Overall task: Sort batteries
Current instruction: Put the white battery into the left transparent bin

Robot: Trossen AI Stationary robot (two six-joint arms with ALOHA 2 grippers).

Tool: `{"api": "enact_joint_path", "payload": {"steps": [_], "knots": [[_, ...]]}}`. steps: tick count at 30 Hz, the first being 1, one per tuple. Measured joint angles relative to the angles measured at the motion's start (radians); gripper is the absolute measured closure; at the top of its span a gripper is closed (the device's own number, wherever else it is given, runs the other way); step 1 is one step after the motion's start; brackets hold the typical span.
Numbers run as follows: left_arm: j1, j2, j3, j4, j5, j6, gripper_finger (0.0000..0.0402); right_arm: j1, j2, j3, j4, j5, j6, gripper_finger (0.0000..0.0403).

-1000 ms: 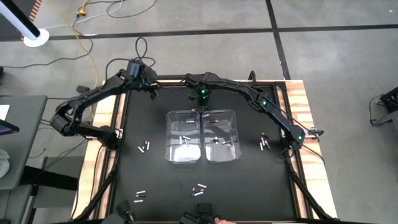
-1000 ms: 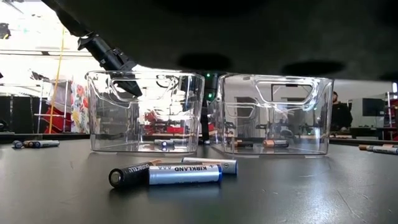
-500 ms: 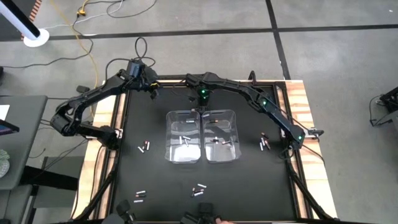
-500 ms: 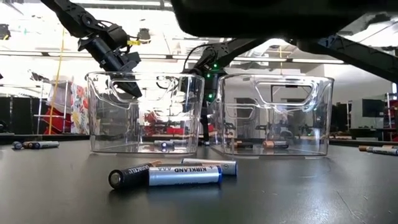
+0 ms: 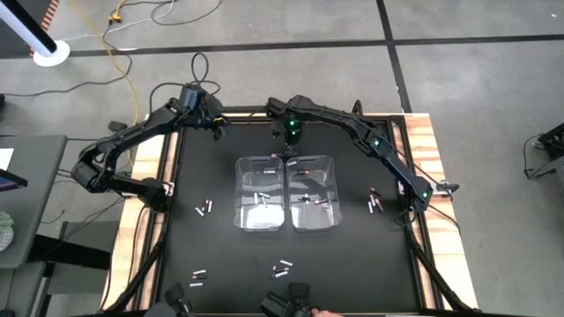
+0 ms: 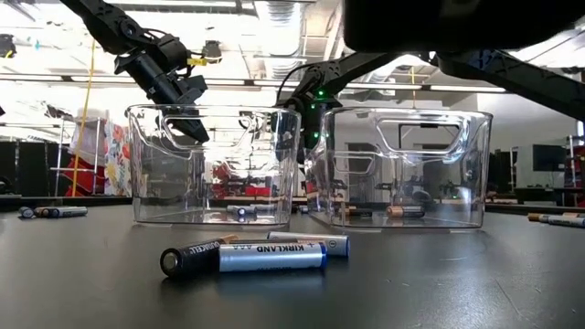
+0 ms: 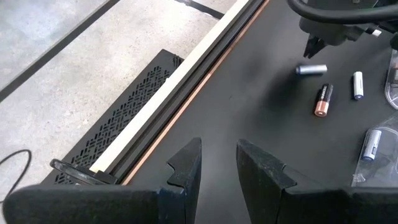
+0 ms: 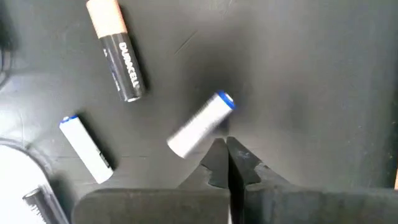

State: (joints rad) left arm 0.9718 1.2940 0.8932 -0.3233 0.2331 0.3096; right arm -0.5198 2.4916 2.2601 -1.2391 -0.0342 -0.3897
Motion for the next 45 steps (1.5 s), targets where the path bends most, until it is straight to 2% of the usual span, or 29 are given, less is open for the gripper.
{"api": "enact_joint_path", "payload": {"steps": [9,19,23,27,32,38,40,42,45], "knots": [[0.000,0.000,0.000,0.000,0.000,0.000,0.0307,-0.002,0.000,0.000,-0.005,-0.021,0.042,0.0399],[-0.001,0.000,0.000,0.000,-0.007,0.003,0.0307,-0.014,-0.007,0.093,-0.019,-0.022,0.102,0.0359],[-0.004,0.000,0.000,0.000,-0.032,0.008,0.0307,-0.031,-0.032,0.085,-0.028,-0.028,0.105,0.0348],[-0.005,0.000,0.000,0.000,-0.033,-0.014,0.0306,-0.065,-0.045,0.085,-0.048,-0.088,0.144,0.0342],[-0.017,0.000,0.000,-0.026,-0.031,-0.004,0.0269,-0.119,-0.049,0.085,-0.102,-0.202,0.203,0.0341],[-0.048,0.000,0.000,-0.006,-0.040,0.037,0.0202,-0.144,-0.057,0.085,-0.153,-0.231,0.209,0.0341],[-0.051,0.000,0.000,-0.007,-0.043,0.043,0.0192,-0.145,-0.062,0.085,-0.177,-0.231,0.208,0.0341],[-0.058,0.000,0.000,-0.017,-0.043,-0.013,0.0189,-0.149,-0.066,0.085,-0.205,-0.236,0.200,0.0341],[-0.065,0.000,0.000,-0.030,-0.043,-0.086,0.0188,-0.160,-0.083,0.075,-0.232,-0.321,0.164,0.0341]]}}
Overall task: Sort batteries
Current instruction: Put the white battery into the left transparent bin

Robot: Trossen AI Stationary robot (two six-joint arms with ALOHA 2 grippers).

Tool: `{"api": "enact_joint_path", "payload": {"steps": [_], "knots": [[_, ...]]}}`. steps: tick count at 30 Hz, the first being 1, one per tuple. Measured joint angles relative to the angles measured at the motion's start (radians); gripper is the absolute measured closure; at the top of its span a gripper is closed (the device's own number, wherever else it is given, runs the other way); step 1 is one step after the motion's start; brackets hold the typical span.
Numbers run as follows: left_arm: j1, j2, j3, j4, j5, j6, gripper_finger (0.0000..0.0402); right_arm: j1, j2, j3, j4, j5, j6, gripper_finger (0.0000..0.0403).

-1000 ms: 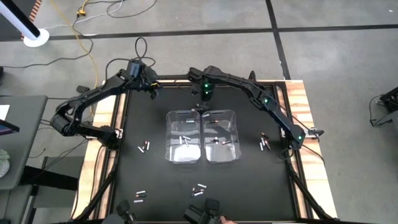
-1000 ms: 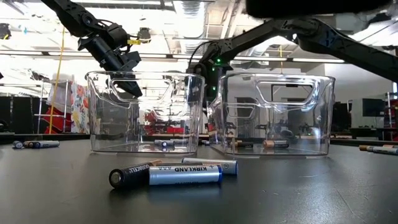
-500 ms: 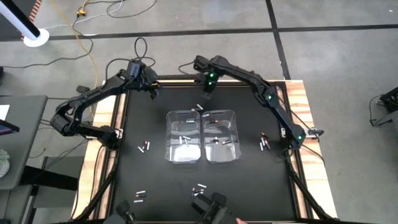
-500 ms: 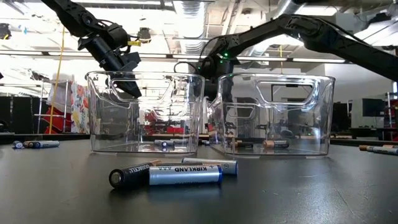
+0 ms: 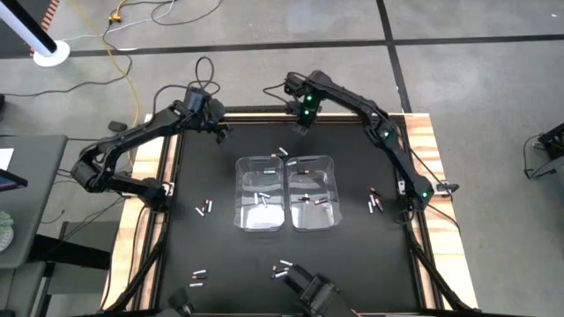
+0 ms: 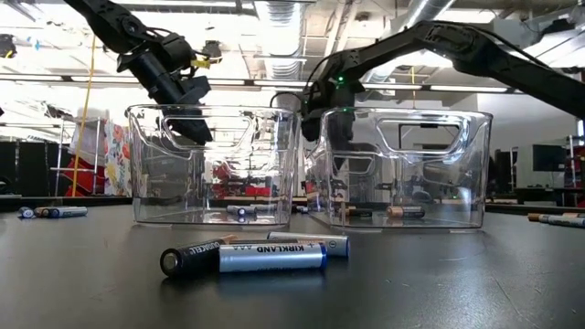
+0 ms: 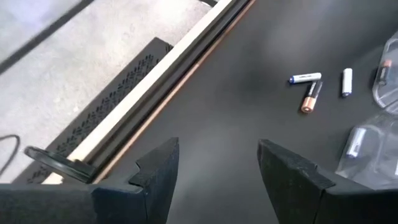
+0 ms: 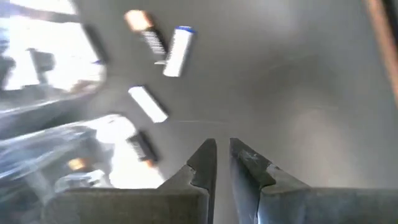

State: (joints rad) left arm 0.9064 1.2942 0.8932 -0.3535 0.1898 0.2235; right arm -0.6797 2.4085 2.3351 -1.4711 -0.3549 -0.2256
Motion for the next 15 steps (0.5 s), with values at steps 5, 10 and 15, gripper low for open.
{"api": "enact_joint_path", "payload": {"steps": [5,10,15], "knots": [[-0.013,0.000,0.000,-0.003,0.008,-0.008,0.0190,-0.024,-0.081,-0.087,0.029,-0.068,-0.004,0.0342],[-0.025,0.000,0.016,0.003,0.008,-0.007,0.0191,-0.047,-0.254,-0.335,0.208,-0.069,0.042,0.0342],[-0.043,0.004,0.074,0.017,0.008,0.039,0.0191,-0.068,-0.464,-0.671,0.455,-0.068,0.146,0.0342]]}}
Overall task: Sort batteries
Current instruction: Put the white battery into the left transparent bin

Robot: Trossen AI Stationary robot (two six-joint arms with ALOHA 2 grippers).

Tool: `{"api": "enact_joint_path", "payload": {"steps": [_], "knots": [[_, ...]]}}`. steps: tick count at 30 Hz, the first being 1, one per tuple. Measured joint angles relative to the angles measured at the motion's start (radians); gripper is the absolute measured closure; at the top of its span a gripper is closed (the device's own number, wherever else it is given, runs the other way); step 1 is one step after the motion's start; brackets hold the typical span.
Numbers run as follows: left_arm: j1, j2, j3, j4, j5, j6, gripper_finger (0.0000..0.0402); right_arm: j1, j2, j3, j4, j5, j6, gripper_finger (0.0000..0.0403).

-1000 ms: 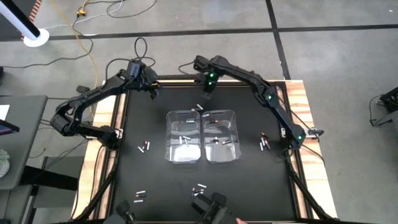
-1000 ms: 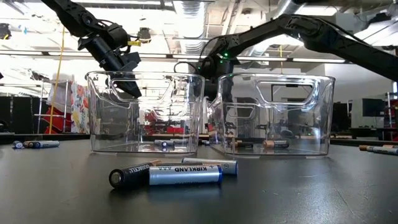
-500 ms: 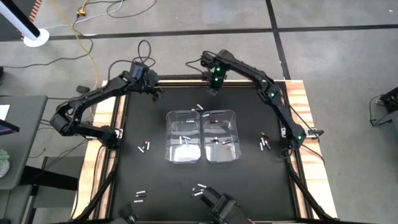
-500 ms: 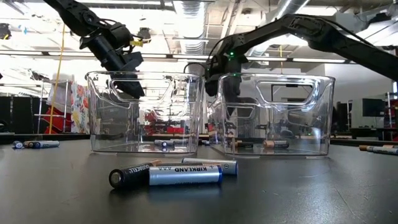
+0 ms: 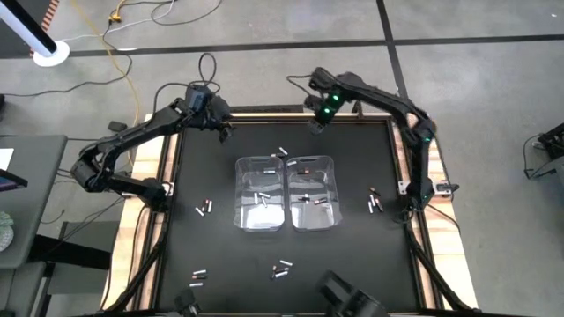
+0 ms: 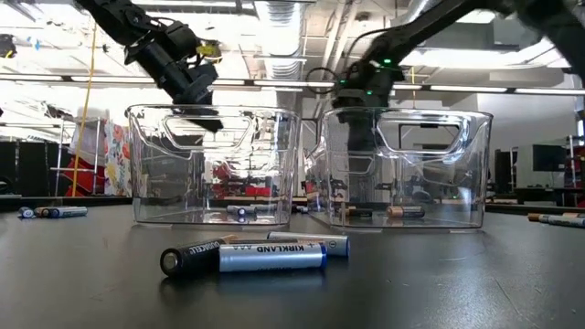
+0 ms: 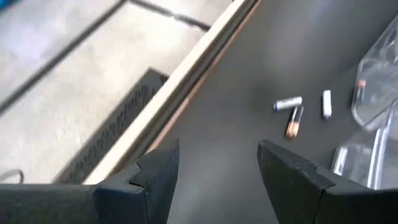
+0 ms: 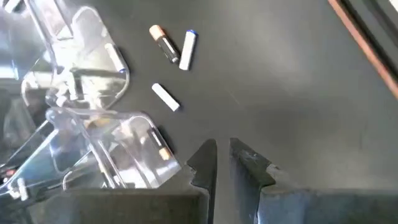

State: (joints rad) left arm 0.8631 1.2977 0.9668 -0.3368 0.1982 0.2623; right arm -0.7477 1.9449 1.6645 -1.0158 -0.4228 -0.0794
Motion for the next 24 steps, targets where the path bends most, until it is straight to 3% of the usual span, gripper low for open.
{"api": "enact_joint_path", "payload": {"steps": [6,17,24], "knots": [[-0.022,0.161,0.198,-0.083,0.005,-0.037,0.0191,-0.002,-0.178,-0.247,0.153,0.002,0.046,0.0342],[-0.113,0.594,0.768,-0.422,0.015,0.178,0.0191,-0.009,-0.341,-0.488,0.290,0.003,0.004,0.0342],[-0.180,0.797,0.966,-0.520,0.009,0.214,0.0191,-0.044,-0.450,-0.722,0.468,0.003,0.037,0.0342]]}}
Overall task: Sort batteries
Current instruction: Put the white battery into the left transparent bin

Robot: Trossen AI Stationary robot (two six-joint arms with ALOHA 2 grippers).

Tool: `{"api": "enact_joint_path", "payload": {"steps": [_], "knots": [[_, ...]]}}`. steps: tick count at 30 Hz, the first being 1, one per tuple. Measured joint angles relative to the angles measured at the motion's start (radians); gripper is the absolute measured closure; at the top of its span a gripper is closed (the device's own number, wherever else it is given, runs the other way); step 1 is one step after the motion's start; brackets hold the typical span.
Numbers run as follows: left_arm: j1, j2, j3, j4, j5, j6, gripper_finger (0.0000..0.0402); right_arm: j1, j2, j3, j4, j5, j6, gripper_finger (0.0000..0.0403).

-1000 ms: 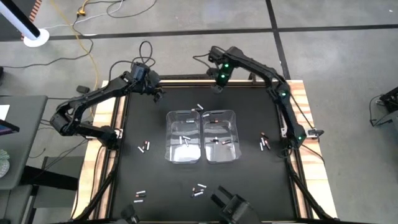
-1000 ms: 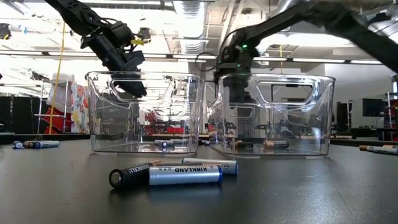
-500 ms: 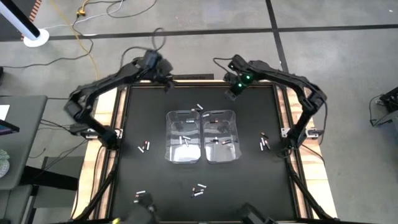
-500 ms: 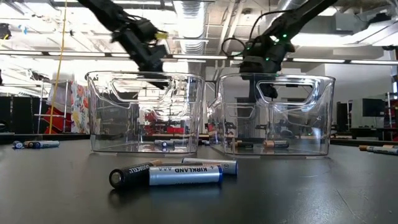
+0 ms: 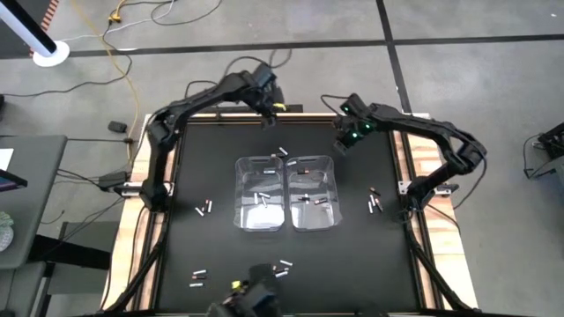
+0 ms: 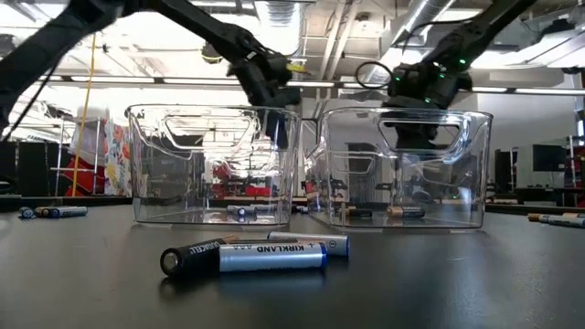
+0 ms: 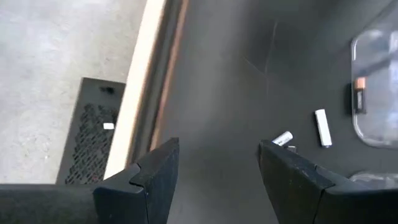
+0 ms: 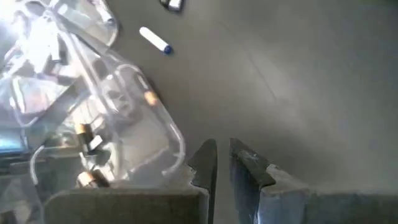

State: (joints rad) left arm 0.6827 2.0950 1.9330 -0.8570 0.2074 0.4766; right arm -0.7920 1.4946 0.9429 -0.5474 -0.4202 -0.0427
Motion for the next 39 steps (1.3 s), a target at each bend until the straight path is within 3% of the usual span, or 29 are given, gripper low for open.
{"api": "enact_joint_path", "payload": {"steps": [12,22,39], "knots": [[-0.120,0.230,0.186,-0.209,-0.082,0.212,0.0191,-0.075,-0.037,-0.134,0.079,0.000,-0.024,0.0342],[-0.177,0.249,0.171,-0.235,-0.107,0.279,0.0191,-0.102,-0.035,-0.141,0.087,-0.001,-0.065,0.0342],[-0.189,0.255,0.171,-0.213,-0.134,0.209,0.0191,-0.101,-0.035,-0.141,0.083,-0.002,-0.043,0.0342]]}}
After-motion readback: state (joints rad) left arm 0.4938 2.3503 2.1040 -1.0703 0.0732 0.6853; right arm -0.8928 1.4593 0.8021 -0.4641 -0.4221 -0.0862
